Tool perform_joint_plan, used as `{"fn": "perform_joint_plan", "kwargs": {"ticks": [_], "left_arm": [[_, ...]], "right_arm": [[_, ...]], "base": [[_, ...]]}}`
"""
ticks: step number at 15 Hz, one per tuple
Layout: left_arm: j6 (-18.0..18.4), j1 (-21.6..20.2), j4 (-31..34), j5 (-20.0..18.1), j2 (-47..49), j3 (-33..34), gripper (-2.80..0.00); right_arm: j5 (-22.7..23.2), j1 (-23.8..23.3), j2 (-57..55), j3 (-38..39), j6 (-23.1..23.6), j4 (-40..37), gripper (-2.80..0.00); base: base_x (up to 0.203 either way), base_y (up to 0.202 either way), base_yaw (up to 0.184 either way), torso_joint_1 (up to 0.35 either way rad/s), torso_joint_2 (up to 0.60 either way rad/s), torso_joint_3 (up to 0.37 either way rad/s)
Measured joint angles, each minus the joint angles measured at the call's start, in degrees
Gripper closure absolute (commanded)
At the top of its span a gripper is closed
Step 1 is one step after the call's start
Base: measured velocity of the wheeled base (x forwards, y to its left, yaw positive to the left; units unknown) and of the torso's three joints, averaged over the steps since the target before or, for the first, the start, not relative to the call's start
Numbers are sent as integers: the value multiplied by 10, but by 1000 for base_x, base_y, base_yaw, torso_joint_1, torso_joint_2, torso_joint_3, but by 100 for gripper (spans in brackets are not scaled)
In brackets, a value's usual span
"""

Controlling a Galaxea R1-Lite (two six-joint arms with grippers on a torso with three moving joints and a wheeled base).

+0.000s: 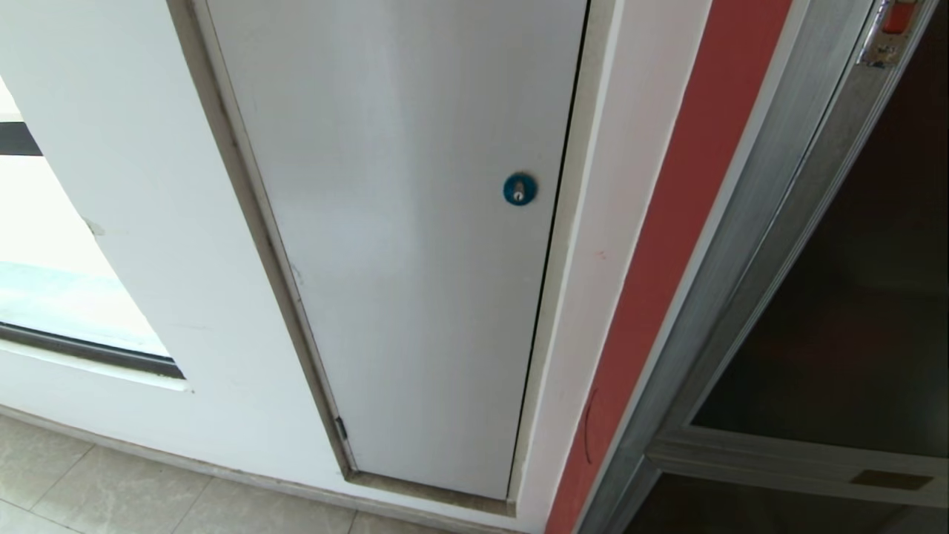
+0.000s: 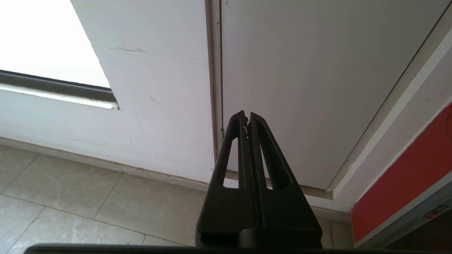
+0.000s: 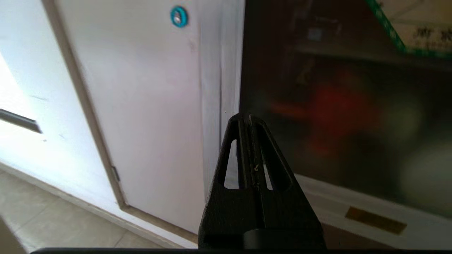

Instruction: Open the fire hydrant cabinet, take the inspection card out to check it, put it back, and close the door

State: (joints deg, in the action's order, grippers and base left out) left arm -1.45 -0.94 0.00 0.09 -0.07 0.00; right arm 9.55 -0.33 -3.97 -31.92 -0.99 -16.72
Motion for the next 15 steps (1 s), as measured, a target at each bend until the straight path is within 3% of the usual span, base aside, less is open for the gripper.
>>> {"fn": "perform_joint_plan", "kwargs": {"ticks": [4,9,15], "left_arm": [[0,0,0,0,0,0,0],[0,0,0,0,0,0,0],[0,0,0,0,0,0,0]], "right_arm": [[-77,0,32,126,4,75,0],[-104,0,39,287,5,203,0],[-110,1,40,318,3,168,0]], "base": [[0,0,0,0,0,0],[0,0,0,0,0,0],[0,0,0,0,0,0]]}}
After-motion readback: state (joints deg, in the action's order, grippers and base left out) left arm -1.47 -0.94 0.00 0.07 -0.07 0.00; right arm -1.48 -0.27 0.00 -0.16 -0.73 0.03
